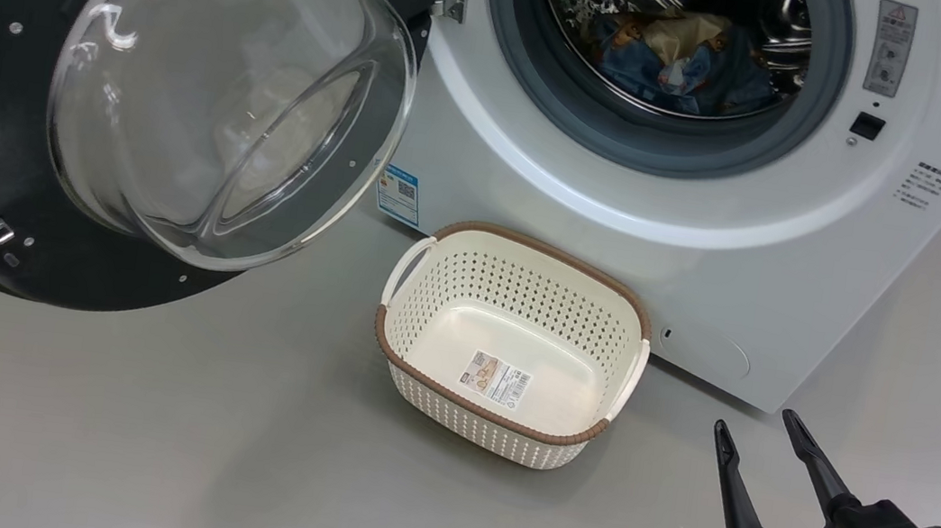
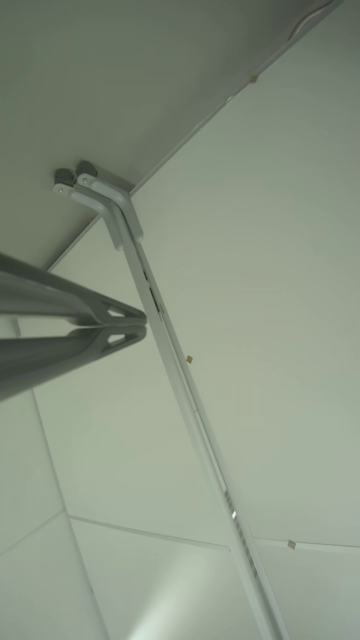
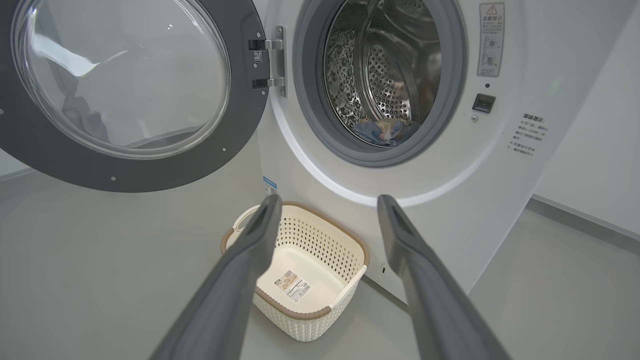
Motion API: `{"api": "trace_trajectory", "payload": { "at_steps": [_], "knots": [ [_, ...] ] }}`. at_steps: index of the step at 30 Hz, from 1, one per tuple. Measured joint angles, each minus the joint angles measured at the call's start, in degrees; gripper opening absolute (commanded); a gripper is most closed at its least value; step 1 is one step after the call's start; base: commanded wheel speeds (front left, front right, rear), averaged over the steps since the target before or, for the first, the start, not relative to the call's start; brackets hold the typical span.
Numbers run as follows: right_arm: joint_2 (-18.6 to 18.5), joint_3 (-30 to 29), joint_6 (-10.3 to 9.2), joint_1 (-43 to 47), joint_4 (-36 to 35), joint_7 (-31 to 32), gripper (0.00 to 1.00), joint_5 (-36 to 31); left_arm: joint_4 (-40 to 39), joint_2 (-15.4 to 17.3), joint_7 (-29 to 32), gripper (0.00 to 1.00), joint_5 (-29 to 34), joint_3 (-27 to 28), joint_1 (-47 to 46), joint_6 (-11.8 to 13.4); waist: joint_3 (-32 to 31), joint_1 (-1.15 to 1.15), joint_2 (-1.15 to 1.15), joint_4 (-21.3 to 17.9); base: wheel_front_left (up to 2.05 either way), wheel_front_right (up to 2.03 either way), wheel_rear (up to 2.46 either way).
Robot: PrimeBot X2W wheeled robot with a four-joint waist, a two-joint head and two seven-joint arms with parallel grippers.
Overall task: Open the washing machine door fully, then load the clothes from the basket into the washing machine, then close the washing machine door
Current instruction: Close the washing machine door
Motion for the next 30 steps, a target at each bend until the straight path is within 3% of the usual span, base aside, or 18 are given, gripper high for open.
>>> {"api": "trace_trajectory", "payload": {
  "at_steps": [8, 16, 30],
  "knots": [
    [-0.7, -0.3, 0.00, -0.2, 0.0, 0.0, 1.00, 0.0, 4.4, 4.1, 2.8, 0.00, -0.8, -0.7, -5.5, 0.2, 1.7, 0.00, 0.00, -3.4, 0.00, 0.00, 0.00],
    [-1.2, -0.2, 0.00, -1.3, -0.1, 0.0, 1.00, 0.0, 8.4, 5.9, 7.9, 0.00, -1.6, -3.7, -9.9, 0.3, 3.7, 0.00, 0.00, -6.2, 0.00, 0.00, 0.00],
    [-3.0, -3.6, 0.00, -1.6, -0.7, 0.0, 1.00, 0.0, 16.6, 5.4, 14.6, 0.00, -5.2, -5.3, -15.5, 0.6, 8.0, 0.00, 0.00, -6.7, 0.00, 0.00, 0.00]
  ]
}}
